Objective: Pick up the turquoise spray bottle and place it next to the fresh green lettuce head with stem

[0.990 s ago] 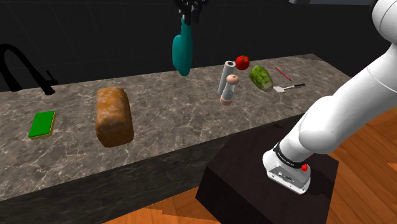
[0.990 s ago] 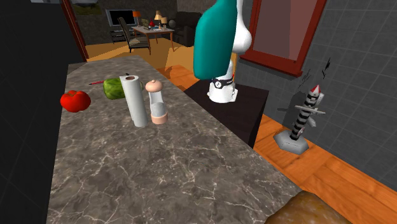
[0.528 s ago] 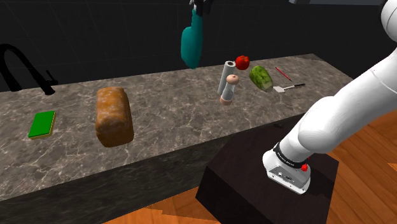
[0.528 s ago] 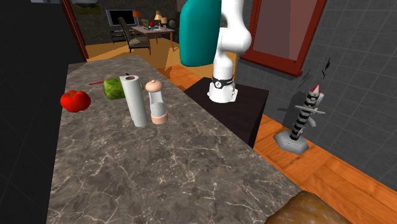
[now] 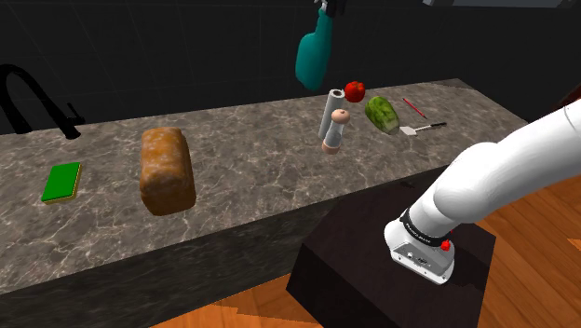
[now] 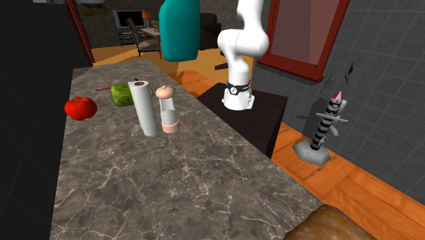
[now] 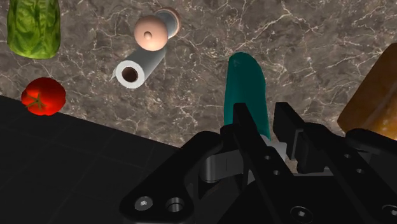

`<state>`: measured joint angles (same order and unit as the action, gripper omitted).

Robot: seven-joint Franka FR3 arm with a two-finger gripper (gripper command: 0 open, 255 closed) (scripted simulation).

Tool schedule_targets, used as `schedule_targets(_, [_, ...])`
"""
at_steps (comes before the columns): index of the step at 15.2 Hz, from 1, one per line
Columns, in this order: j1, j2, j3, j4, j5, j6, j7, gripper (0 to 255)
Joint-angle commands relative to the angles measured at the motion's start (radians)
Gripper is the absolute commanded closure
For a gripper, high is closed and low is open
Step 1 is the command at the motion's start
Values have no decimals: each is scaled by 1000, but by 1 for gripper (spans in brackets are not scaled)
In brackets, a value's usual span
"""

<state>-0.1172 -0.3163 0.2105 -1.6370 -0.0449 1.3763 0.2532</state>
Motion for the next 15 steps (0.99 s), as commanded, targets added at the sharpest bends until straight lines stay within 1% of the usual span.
schedule_targets(1, [-14, -23, -36, -26, -5, 7, -53, 255])
schedule_targets(8, [-65, -70, -166, -78, -35, 26, -234, 255])
schedule_targets(15, [-115, -63, -295, -73, -69, 45, -411, 255])
